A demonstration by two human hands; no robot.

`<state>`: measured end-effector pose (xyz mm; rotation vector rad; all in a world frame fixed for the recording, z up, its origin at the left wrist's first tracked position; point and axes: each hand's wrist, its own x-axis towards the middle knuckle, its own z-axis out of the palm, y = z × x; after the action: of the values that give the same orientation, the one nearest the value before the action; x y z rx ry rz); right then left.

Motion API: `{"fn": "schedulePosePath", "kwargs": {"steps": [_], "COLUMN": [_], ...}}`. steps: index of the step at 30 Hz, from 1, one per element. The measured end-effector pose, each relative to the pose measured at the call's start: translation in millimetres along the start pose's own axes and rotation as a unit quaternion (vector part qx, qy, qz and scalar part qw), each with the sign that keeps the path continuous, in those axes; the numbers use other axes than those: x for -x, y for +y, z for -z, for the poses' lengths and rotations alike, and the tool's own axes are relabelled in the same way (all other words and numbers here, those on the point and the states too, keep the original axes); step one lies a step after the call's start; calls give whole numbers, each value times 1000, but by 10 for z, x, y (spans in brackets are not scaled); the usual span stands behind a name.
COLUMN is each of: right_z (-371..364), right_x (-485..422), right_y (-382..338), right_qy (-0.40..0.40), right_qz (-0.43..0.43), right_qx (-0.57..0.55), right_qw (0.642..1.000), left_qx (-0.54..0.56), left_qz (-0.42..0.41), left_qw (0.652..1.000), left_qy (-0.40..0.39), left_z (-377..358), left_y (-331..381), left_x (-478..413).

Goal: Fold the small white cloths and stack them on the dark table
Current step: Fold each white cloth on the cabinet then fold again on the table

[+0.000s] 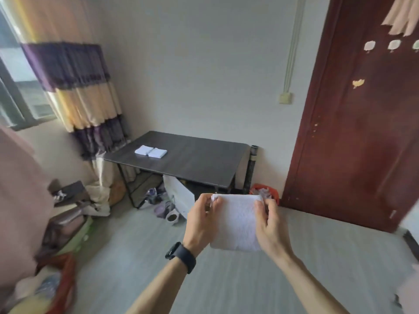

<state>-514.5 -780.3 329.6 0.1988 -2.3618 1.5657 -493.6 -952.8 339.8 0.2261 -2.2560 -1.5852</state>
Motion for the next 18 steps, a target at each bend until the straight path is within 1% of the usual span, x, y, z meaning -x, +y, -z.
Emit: {"fn": "schedulePosePath", "kwargs": {"steps": [3, 6, 9, 12, 15, 18], "right_z": [-826, -1534, -2142, -2720, -3284, -3851], "right_x": [-304, -565, -843, -1184, -1568, -1983], "right_y": [-255, -520, -681, -703, -643, -557], "right_qy": [-15, -50, -84, -111, -137, -151], "right_qz": [10, 5, -4, -13, -24, -31], "right_qx": [8, -19, -46, -53, -60, -71], "right_qw": [1000, 999, 995, 992, 988, 986], "left_qx": [-18, -18, -7, 26, 85, 126], "left_qz": [9, 30, 73, 112, 146, 166], "left_qw": [1000, 998, 995, 991, 985, 977], "left_qy": [17, 49, 68, 65, 47, 39], "left_z": [670, 1187, 1568, 1874, 2116, 2299], "left_y": [-323, -597, -896, -1219, -1477, -1709], "left_x": [-498, -970, -1408, -1817, -2267, -2788]}}
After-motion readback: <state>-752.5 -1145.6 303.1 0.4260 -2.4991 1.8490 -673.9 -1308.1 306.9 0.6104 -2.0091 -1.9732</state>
